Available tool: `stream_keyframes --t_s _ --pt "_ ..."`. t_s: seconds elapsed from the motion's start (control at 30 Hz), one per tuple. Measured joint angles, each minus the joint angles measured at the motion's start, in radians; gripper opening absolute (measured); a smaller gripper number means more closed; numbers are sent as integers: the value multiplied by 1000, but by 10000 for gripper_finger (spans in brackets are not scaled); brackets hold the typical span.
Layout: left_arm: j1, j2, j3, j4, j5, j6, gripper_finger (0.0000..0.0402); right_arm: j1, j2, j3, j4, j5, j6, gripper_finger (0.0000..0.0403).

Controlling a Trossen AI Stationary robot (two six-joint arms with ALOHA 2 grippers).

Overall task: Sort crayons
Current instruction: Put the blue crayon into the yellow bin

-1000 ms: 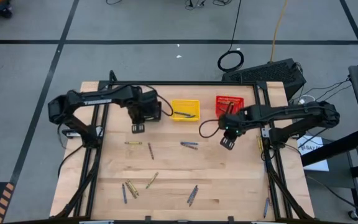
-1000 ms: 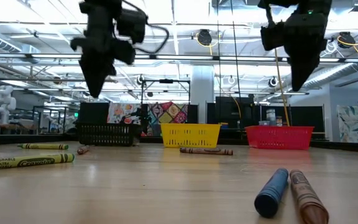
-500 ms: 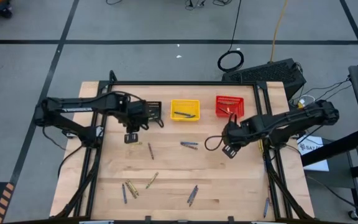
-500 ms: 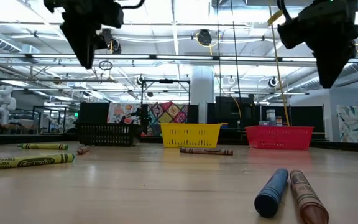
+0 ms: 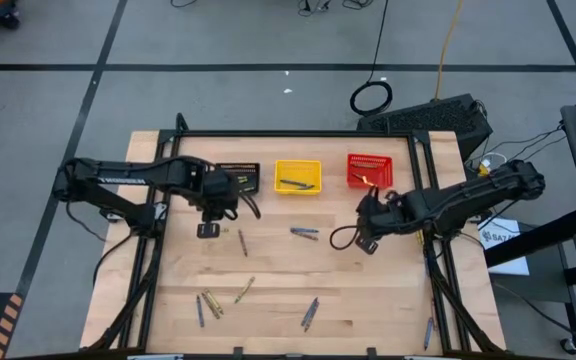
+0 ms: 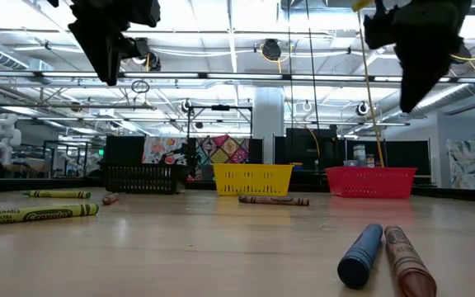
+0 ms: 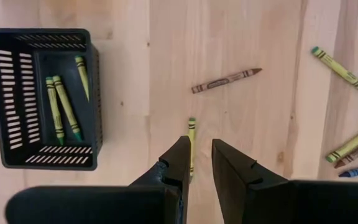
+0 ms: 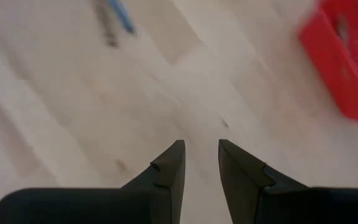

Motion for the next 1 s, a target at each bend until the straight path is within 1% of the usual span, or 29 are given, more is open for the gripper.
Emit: stream_keyframes --t_s 0.07,0.2,0.33,0.47,0.63,0.8,0.93,1.0 --pt "-1 0 0 3 0 0 64 0 0 0 73 -12 -88 84" --pt "-1 0 0 18 -1 0 63 0 5 0 220 -77 -234 84" --pt "-1 0 0 23 -2 0 64 0 34 0 279 -104 -316 84" --pt "-1 0 0 23 -2 0 63 0 96 0 283 -98 -412 84" --pt "-1 0 0 23 -2 -1 63 -13 191 0 332 -29 -505 84" --pt "-1 0 0 24 -2 -3 63 -52 270 0 432 -28 -603 84" --pt "-1 0 0 24 -2 -26 63 -86 285 0 510 -30 -720 84" --pt "-1 0 0 24 -2 -26 63 -106 286 0 535 -68 -752 84"
